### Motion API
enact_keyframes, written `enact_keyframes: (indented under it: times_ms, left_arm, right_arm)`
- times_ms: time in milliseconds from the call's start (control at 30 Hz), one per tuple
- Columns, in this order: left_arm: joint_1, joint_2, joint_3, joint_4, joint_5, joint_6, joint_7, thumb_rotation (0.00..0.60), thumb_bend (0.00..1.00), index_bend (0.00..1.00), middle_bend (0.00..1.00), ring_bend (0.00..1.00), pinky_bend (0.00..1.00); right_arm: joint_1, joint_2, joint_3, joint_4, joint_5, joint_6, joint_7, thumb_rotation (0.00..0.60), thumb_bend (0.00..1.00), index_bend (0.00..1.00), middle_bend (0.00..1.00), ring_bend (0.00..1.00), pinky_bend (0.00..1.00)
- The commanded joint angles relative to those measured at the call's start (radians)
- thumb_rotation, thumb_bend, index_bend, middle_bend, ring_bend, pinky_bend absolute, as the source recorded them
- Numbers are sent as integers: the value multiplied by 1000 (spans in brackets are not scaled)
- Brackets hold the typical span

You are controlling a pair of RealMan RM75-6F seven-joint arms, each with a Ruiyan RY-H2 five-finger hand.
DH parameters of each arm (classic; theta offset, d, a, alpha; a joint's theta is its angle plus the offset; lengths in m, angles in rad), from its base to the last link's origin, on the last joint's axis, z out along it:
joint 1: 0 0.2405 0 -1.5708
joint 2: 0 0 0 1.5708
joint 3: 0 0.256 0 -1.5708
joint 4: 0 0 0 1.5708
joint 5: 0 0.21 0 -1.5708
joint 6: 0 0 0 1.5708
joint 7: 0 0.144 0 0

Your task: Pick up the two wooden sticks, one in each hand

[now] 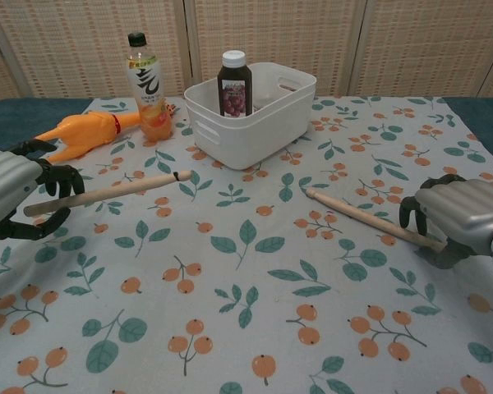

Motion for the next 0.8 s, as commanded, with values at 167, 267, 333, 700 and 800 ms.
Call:
enact_keyframes:
  times_ms: [167, 267, 333, 700, 800]
  left_arm:
    - [3, -6, 2, 9, 2, 5, 5, 600, 556, 807, 850, 465, 148]
    - [4, -6, 2, 8, 3, 7, 5, 600, 557, 807, 851, 466, 148]
    - [4, -5, 2, 8, 4, 9, 6, 600, 556, 807, 851, 466, 148]
    - [5, -3, 2, 9, 5, 8, 6, 600, 556, 808, 851, 465, 149]
    - [5, -3, 1, 10, 4, 10, 4, 600, 556, 808, 851, 465, 149]
  right_arm:
    - [14, -4, -18, -7, 28, 30, -45, 600, 359, 368, 406, 84, 0]
    - [19, -6, -20, -9, 42, 39, -57, 600, 359, 368, 407, 85, 0]
    - [23, -8, -23, -9, 49, 43, -66, 600, 359, 368, 407, 87, 0]
    - [55, -36, -26, 11, 76, 62, -104, 600, 359, 443, 470, 177, 0]
    - [62, -42, -30, 21, 84, 67, -117, 600, 359, 505, 521, 219, 0]
